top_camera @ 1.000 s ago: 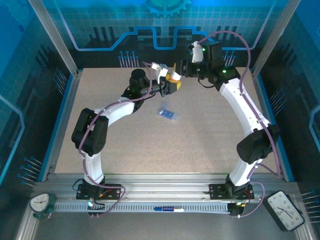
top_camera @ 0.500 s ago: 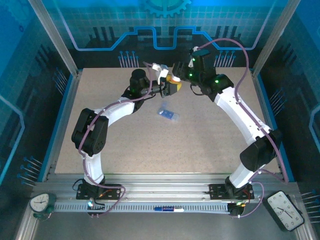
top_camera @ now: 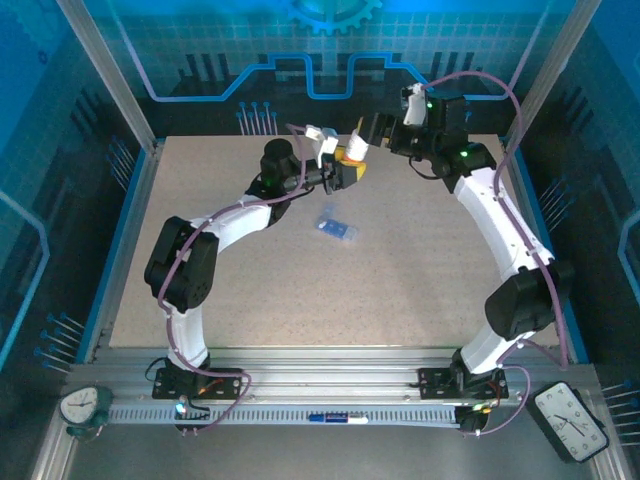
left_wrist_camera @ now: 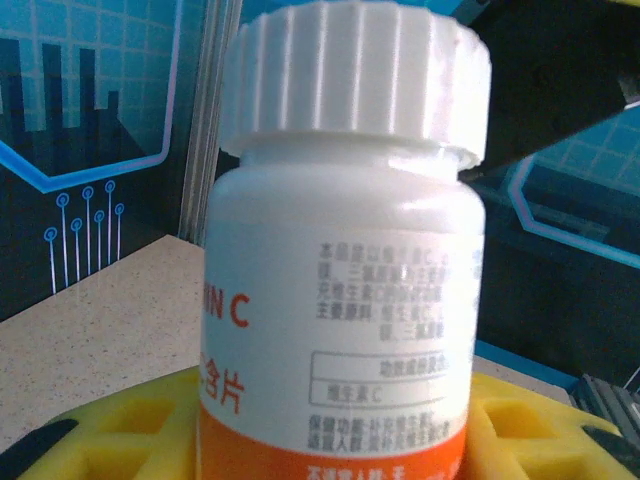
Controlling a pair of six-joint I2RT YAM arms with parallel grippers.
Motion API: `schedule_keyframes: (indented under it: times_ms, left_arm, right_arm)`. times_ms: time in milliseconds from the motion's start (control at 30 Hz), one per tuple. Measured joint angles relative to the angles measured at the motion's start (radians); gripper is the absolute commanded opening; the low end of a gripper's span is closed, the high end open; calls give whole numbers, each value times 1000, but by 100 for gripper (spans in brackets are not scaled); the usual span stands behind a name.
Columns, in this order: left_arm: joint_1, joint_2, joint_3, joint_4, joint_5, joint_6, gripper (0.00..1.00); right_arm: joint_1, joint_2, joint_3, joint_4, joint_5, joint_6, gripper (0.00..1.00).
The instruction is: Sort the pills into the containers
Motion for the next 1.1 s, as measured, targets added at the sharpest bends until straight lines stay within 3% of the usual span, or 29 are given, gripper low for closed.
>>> schedule_keyframes:
  times_ms: [400, 633, 767, 900, 1100]
  left_arm:
    - [0, 0, 5, 9, 1, -6, 0]
    - [0, 4, 5, 11, 0, -7, 0]
    - [0, 8, 5, 10, 1, -7, 0]
    - [0, 8, 5, 7, 3, -14, 0]
    - [0, 8, 5, 4, 30, -25, 0]
  right_arm:
    - [2, 92, 84, -30, -128, -92, 73]
    - [16, 93, 88, -45, -142, -126, 47]
    - [20, 93, 88, -52, -135, -138, 40]
    - [40, 85, 88, -60, -77, -135, 32]
    - [116, 26, 29, -39, 158, -60, 31]
